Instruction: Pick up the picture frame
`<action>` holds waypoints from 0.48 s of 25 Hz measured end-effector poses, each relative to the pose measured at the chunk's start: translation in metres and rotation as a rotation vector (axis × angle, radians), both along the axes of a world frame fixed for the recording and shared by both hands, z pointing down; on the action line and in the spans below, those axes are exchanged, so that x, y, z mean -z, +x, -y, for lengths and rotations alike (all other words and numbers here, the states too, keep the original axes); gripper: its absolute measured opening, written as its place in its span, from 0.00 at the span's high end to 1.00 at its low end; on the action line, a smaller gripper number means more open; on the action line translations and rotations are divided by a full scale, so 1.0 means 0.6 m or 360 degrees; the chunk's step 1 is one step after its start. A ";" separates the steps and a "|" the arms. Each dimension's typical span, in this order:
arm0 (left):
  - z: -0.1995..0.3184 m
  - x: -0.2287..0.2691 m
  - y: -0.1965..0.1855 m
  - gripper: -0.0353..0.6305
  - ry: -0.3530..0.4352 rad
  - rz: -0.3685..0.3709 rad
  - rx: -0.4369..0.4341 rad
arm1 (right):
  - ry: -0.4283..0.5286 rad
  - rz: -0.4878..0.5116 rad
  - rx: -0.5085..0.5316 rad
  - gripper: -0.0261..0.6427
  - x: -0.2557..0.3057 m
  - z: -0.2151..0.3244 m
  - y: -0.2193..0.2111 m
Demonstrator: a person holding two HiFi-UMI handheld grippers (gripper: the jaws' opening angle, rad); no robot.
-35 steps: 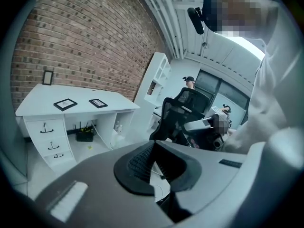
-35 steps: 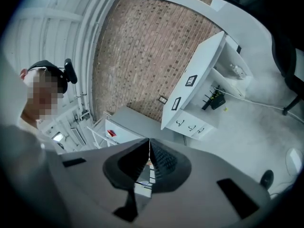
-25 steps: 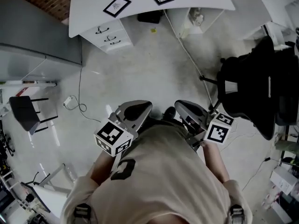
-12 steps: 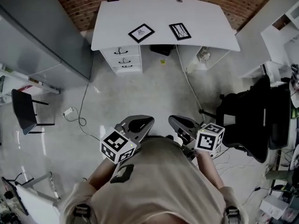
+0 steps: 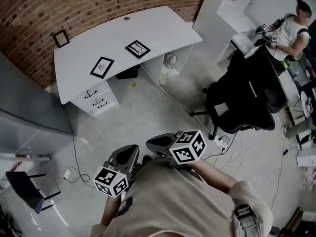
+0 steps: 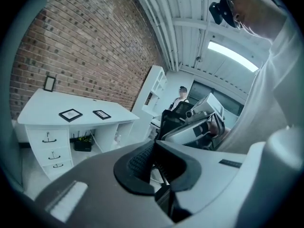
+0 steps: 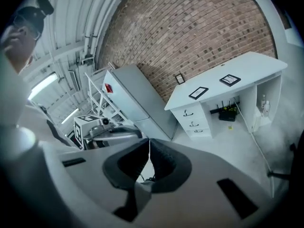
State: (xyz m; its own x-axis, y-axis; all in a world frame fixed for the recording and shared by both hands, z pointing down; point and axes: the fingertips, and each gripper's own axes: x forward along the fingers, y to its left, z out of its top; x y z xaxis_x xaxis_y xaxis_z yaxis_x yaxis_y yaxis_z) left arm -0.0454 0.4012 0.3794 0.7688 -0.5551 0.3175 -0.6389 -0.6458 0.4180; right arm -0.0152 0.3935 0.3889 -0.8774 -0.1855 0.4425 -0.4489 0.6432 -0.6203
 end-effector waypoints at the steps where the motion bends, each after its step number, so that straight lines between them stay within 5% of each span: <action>1: 0.003 0.001 0.015 0.94 0.0008 0.0001 -0.0052 | 0.0023 -0.0023 -0.0015 0.95 0.002 0.000 0.008; 6: 0.022 0.002 0.079 0.94 0.0052 0.0030 -0.0238 | 0.0043 -0.0042 -0.0099 0.95 0.002 0.015 0.048; 12: 0.079 -0.006 0.120 0.94 0.0049 0.0043 -0.0307 | 0.0079 -0.0029 -0.0160 0.95 -0.005 0.070 0.077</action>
State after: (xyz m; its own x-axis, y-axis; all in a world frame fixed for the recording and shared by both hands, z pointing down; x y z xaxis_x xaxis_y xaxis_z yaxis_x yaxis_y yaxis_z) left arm 0.0264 0.3537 0.3831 0.8533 -0.4079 0.3249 -0.5128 -0.7695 0.3807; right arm 0.0308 0.3513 0.3921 -0.8452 -0.2943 0.4461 -0.5235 0.6242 -0.5800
